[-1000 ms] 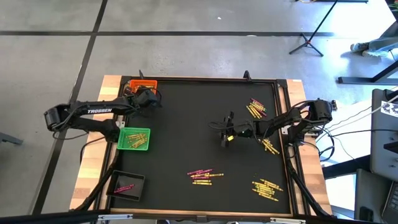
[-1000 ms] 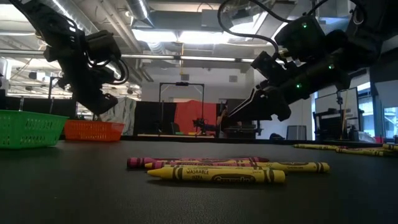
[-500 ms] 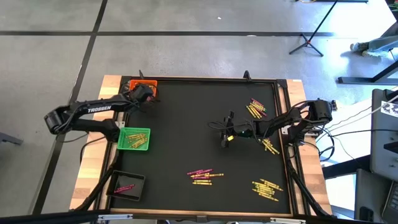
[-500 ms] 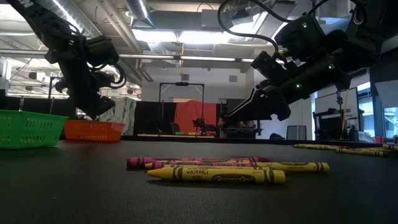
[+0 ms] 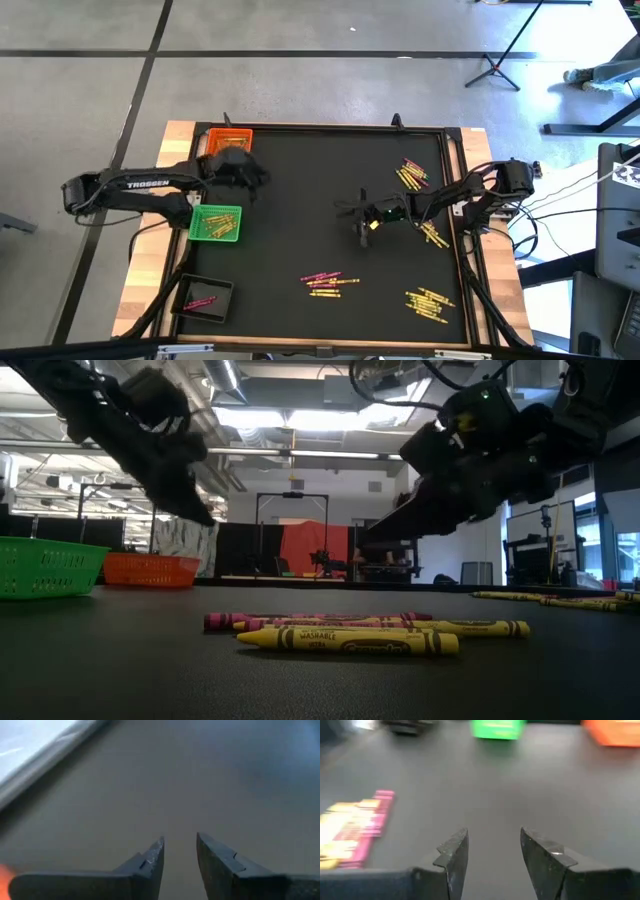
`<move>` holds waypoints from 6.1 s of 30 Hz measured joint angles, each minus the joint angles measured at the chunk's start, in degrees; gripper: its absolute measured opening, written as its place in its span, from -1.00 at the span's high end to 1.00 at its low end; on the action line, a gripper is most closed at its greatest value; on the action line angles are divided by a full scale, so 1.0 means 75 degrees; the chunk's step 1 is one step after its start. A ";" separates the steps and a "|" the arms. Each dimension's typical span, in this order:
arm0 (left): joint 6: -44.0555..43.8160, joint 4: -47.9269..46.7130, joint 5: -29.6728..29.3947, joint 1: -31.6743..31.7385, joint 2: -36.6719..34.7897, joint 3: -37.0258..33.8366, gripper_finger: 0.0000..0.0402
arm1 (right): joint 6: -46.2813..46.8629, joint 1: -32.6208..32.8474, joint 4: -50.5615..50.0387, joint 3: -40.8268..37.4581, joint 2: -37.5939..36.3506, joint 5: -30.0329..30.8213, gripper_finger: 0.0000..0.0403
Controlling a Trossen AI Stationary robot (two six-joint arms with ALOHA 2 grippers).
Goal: Sort crayons
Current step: Put the pink crayon into the black bin
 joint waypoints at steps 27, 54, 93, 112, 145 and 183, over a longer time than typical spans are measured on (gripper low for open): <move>-0.1429 0.5425 -0.0436 -0.5981 0.5664 0.1126 0.52 | 0.0195 0.1743 -0.0752 0.0534 0.0405 0.1088 0.11; -0.2782 0.4238 -0.1745 -0.6416 0.6700 0.1854 0.79 | 0.0403 0.1746 -0.0868 0.0525 0.0402 0.1091 0.11; -0.9189 -0.4137 0.2856 -0.8168 0.0363 0.1827 0.92 | 0.0578 0.1746 -0.1113 0.0525 0.0396 0.1091 0.11; -1.0658 -0.4459 0.2153 -0.9458 0.0787 0.1827 0.59 | 0.0535 0.1737 -0.1343 0.0522 0.0396 0.1062 0.11; -0.2387 0.1332 -0.2867 -0.7516 0.3426 0.1818 0.50 | 0.0695 0.2499 -0.0700 0.1345 0.1961 0.0462 0.11; -0.1987 0.2810 -0.3347 -0.6459 0.5027 0.1827 0.50 | -0.0028 0.2334 -0.1041 0.1341 0.1972 0.1901 0.97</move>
